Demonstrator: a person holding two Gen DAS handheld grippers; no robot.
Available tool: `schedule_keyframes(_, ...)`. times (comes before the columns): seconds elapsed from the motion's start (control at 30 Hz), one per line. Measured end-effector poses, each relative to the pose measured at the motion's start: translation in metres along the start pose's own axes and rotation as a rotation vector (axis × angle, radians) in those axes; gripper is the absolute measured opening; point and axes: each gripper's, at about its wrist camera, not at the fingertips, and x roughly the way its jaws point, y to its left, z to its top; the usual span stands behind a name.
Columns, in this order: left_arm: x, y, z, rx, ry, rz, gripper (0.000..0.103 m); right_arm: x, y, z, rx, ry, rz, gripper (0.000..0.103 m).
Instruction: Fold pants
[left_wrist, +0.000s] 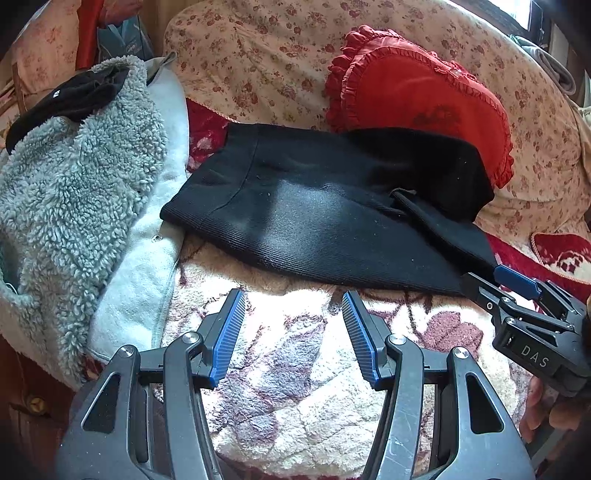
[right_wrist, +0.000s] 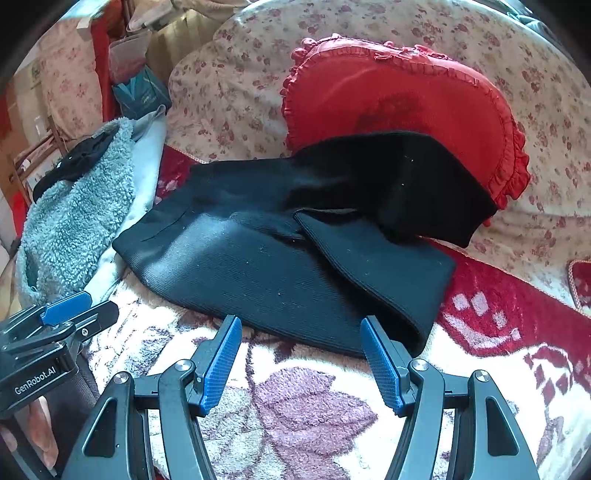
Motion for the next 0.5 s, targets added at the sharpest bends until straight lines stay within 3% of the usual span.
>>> schedule_keyframes(0.5,0.011,0.001,0.009,-0.005,0.010,0.026,0.055,0.014,-0.008,0.000,0.000,0.028,-0.034,0.065)
